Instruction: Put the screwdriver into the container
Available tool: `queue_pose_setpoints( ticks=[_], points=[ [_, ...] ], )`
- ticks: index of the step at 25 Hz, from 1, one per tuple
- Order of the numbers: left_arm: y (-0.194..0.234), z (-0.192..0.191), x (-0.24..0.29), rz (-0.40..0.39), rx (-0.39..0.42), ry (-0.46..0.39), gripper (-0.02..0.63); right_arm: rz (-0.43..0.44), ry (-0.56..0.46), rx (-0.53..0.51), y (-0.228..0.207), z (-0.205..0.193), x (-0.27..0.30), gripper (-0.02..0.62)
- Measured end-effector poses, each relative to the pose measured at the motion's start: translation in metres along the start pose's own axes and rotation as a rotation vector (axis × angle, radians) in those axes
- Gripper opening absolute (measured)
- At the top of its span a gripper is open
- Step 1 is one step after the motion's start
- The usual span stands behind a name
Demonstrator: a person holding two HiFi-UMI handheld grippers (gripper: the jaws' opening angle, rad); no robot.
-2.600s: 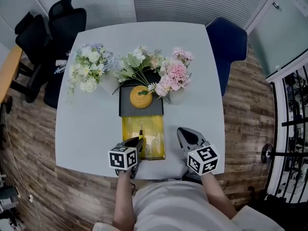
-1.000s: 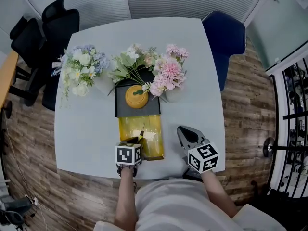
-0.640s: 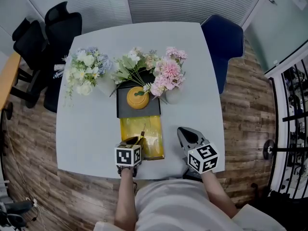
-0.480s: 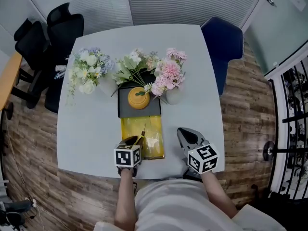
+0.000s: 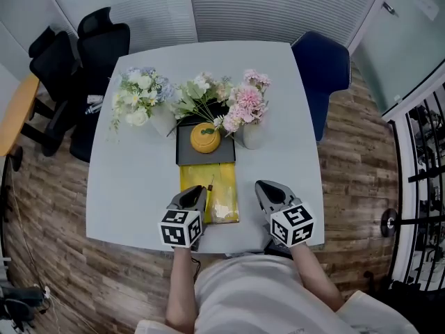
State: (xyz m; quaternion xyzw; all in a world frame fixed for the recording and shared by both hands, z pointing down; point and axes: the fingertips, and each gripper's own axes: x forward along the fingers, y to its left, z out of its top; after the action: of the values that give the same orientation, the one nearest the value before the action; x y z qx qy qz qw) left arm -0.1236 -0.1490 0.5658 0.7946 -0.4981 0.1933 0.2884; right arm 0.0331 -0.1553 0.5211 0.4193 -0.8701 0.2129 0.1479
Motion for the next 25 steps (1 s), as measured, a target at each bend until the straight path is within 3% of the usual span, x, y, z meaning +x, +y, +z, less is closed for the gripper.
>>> queue_pose_setpoints(
  ticks=[16,25],
  points=[
    [-0.024,0.039,-0.054,0.035,0.024,-0.214,0.009,0.021,-0.076,-0.061,0.021,0.018,-0.027,0.015],
    [-0.032,0.060,-0.081,0.042,0.024,-0.329,0.005,0.009,-0.175,-0.087,0.026,0.040,-0.044,0.015]
  ],
)
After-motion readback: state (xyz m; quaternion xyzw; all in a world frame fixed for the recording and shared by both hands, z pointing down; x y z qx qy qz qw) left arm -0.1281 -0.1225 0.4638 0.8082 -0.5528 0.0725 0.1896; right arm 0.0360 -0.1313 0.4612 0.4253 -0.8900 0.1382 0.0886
